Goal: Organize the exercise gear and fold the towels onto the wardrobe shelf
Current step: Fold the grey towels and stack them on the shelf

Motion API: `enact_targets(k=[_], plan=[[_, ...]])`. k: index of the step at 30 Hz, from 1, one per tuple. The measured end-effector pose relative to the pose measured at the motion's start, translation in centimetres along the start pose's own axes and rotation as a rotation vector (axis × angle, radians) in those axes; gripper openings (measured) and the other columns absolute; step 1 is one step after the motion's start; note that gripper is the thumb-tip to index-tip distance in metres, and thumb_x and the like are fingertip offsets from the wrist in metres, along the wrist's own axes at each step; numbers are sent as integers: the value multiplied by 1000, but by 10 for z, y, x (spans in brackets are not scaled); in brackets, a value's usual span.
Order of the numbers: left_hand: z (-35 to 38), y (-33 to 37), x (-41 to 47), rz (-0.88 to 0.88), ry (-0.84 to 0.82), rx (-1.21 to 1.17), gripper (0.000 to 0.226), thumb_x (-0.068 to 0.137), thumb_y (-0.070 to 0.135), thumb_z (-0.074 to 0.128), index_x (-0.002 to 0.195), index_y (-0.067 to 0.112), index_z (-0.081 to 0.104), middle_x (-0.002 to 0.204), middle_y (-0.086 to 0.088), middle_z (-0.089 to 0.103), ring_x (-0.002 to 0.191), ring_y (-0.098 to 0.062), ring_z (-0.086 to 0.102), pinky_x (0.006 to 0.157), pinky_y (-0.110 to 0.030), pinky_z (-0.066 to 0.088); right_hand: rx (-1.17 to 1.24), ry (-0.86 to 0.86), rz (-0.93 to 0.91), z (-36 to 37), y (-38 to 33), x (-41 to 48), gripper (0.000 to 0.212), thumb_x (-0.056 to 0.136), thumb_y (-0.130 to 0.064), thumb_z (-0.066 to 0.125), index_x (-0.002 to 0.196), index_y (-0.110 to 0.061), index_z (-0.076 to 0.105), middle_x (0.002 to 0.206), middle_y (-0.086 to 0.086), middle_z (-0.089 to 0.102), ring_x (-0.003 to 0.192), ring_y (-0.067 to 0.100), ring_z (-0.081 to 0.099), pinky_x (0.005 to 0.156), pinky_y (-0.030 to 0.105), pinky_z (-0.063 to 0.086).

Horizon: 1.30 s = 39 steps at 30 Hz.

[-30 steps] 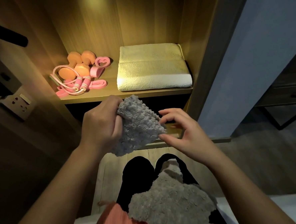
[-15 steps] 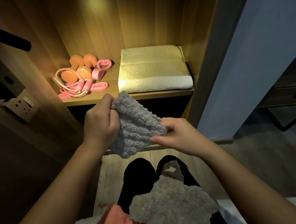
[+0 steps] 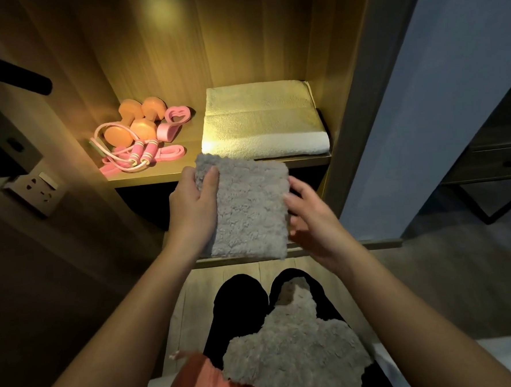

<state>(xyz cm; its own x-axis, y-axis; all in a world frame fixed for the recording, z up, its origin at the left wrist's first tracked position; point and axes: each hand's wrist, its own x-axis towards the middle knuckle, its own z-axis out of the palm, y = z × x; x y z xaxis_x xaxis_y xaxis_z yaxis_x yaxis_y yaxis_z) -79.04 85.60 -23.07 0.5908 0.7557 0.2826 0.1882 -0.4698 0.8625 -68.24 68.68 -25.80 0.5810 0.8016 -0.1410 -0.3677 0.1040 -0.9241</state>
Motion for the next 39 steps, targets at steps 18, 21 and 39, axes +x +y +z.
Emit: enact_targets(k=[18,21,39], plan=[[39,7,-5,-156,206,-298,26,100,39,46,80,21,48,78,2,53,70,-9,52,64,-30,42,-17,526,-360,34,28,1,38,90,-3,64,115,-31,63,111,-16,65,99,-4,62,74,16,54],[38,3,-7,-124,306,-284,25,101,36,46,79,23,44,70,5,41,55,0,36,55,-22,32,-27,610,-368,29,28,3,33,91,-4,63,103,-34,68,102,-15,71,98,1,65,79,24,56],[34,-11,-20,42,-49,-328,11,95,39,52,93,29,56,86,10,65,81,-4,64,68,-23,52,-125,201,89,-4,18,-4,33,92,-41,60,103,-10,69,98,7,74,93,16,71,78,35,57]])
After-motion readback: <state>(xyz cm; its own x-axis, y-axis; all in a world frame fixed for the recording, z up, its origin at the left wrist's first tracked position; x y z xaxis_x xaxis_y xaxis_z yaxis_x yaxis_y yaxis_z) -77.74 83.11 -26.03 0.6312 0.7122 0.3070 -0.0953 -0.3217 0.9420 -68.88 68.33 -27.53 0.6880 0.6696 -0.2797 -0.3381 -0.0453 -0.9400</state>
